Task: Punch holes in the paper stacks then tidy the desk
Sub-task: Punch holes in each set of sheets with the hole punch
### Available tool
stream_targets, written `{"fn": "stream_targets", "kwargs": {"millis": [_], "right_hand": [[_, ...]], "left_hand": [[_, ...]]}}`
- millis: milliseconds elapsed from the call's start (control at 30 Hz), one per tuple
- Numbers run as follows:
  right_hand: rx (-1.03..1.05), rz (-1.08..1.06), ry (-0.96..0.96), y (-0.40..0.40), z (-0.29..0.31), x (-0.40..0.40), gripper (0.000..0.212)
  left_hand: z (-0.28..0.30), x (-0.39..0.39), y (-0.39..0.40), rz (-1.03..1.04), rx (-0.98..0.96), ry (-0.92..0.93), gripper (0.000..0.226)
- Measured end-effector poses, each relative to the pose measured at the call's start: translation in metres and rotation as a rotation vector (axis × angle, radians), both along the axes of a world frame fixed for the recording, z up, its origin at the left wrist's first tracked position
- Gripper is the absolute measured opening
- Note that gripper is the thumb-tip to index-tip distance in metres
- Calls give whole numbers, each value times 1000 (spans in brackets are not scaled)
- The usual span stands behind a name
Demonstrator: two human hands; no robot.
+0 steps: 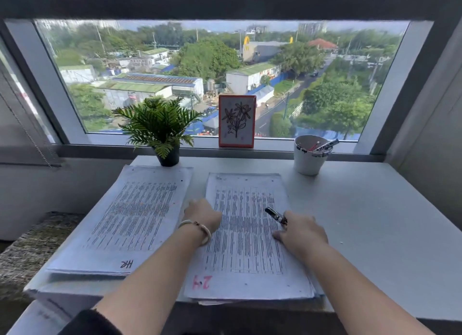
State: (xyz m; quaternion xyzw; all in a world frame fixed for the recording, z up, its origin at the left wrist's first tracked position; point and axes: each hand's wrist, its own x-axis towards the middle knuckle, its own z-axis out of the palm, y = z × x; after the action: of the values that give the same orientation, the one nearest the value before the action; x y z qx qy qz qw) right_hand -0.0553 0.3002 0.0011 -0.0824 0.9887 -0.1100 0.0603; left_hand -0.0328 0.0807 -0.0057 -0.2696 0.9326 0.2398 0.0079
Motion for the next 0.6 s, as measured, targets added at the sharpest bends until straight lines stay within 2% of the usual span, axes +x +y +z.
{"fn": "stream_targets", "kwargs": {"millis": [133,200,300,400,500,600], "right_hand": [[2,12,15,2,3,3,37],[-2,16,15,2,5,5,36],[2,25,-7,3,7,6,34],[-4,31,-28,4,9,6,33],[-17,33,-56,6,7,5,34],[-150,-18,-146,13,9,-4,28]], "left_hand": [[-5,3,6,-56,-98,19,41],[-2,7,6,-90,-47,135,50],[9,14,8,-128,312,336,39],[12,9,-2,16,694,237,34],[10,6,-15,100,771,51,40],[5,10,-16,111,889,54,29]]}}
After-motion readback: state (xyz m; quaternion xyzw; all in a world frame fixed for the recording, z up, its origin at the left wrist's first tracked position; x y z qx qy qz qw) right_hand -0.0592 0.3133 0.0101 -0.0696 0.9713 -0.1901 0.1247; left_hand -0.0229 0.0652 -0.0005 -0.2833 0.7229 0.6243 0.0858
